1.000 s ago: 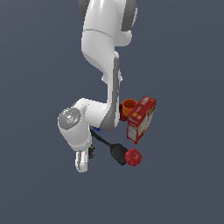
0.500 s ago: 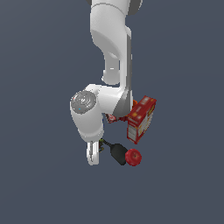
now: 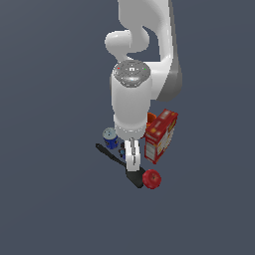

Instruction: Pick up a designated object from a clutter of objects.

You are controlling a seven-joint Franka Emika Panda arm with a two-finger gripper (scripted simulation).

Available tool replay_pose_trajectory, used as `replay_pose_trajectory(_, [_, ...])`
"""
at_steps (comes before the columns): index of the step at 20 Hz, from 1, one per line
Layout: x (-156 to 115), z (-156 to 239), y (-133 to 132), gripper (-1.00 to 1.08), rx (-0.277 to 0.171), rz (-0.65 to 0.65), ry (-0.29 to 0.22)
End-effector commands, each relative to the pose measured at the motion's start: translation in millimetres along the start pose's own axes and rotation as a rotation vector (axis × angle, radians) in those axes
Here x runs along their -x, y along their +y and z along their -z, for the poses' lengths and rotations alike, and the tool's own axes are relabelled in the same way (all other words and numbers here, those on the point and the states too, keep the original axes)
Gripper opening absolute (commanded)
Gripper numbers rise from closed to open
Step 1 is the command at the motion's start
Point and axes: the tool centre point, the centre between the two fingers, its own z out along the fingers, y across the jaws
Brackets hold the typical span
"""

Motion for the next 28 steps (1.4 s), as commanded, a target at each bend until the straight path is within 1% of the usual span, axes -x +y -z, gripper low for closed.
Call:
replay_pose_trajectory(1, [21, 25, 4, -1.0, -0.001, -0.001, 0.001])
replay_pose_trajectory(19, [172, 194, 24, -1.0, 0.002, -0.001, 0.003])
replay_pose_trajectory(23, [196, 219, 26, -1.0, 0.003, 0.0, 0.002])
replay_pose_trajectory(28, [215, 240, 26, -1.0, 0.003, 0.0, 0.001])
